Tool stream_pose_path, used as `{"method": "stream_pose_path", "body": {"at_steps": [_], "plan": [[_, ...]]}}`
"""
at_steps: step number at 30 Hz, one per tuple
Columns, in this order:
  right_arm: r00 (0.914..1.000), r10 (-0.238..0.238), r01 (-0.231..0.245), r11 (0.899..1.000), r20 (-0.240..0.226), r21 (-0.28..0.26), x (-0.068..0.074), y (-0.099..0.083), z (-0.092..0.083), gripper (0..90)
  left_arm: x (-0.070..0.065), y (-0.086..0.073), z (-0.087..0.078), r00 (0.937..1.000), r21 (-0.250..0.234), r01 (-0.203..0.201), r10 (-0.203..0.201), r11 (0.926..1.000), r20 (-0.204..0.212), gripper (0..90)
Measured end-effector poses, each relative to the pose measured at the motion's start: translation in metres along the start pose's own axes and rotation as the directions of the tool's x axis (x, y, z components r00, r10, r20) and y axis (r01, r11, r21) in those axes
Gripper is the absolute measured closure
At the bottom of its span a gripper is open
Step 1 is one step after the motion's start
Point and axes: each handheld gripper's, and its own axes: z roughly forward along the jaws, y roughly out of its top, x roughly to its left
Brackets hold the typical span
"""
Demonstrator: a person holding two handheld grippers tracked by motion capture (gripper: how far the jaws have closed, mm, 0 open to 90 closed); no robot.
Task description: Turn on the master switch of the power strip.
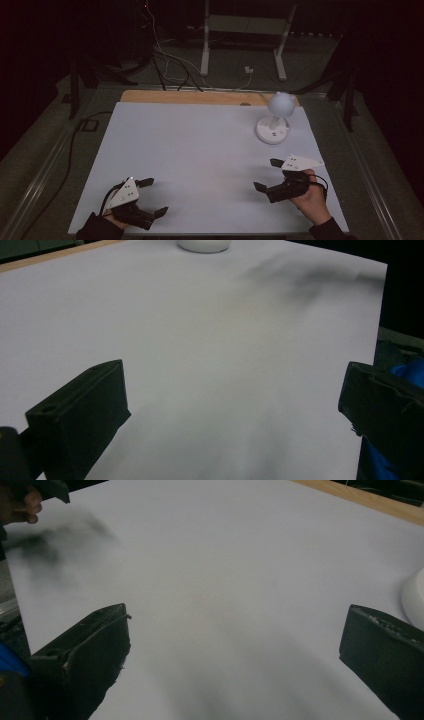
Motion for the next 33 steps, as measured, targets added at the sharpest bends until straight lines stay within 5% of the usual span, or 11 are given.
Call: {"method": "stream_pose_path", "body": {"at_steps": [33], "plan": [[0.9935,0.056,-0.054,0.998,0.099,-0.029,-0.051,0.018,-0.008,0.0,0.000,0.000,0.000,1.0000,-0.002,0.003,-0.003,1.0000,-0.001,0.1]]}}
